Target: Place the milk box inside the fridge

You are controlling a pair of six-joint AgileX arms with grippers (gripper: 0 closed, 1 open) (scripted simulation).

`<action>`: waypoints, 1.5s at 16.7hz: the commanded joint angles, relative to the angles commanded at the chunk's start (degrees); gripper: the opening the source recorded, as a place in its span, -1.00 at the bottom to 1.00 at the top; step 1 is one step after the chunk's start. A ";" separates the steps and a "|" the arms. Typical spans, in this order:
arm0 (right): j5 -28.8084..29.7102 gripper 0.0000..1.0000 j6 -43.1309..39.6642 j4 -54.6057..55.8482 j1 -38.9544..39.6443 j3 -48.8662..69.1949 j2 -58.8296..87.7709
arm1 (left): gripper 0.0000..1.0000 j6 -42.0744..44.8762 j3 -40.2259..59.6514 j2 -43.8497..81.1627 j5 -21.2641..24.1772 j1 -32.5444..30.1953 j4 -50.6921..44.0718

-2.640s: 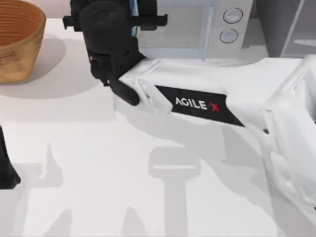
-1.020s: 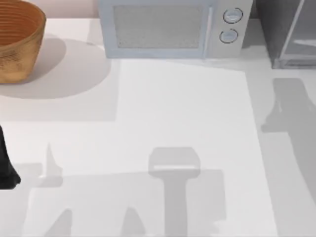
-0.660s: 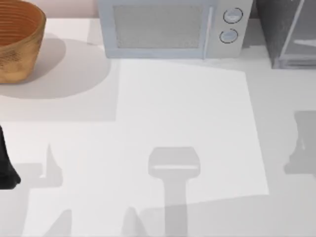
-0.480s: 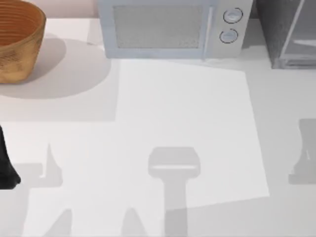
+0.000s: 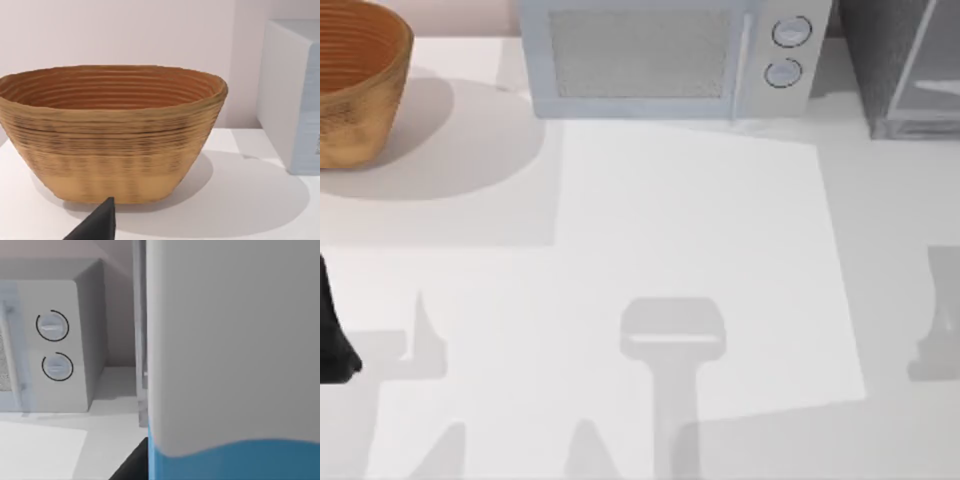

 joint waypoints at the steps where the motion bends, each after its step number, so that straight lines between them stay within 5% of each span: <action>1: 0.00 -1.00 0.00 0.00 0.00 0.00 0.00 | 1.00 0.00 0.00 0.00 0.00 0.00 0.00; 8: -2.37 -1.00 0.12 11.13 -2.64 9.11 16.81 | 1.00 0.00 0.00 0.00 0.00 0.00 0.00; 25: -13.34 -1.00 0.67 62.65 -14.65 50.79 114.39 | 1.00 0.00 0.00 0.00 0.00 0.00 0.00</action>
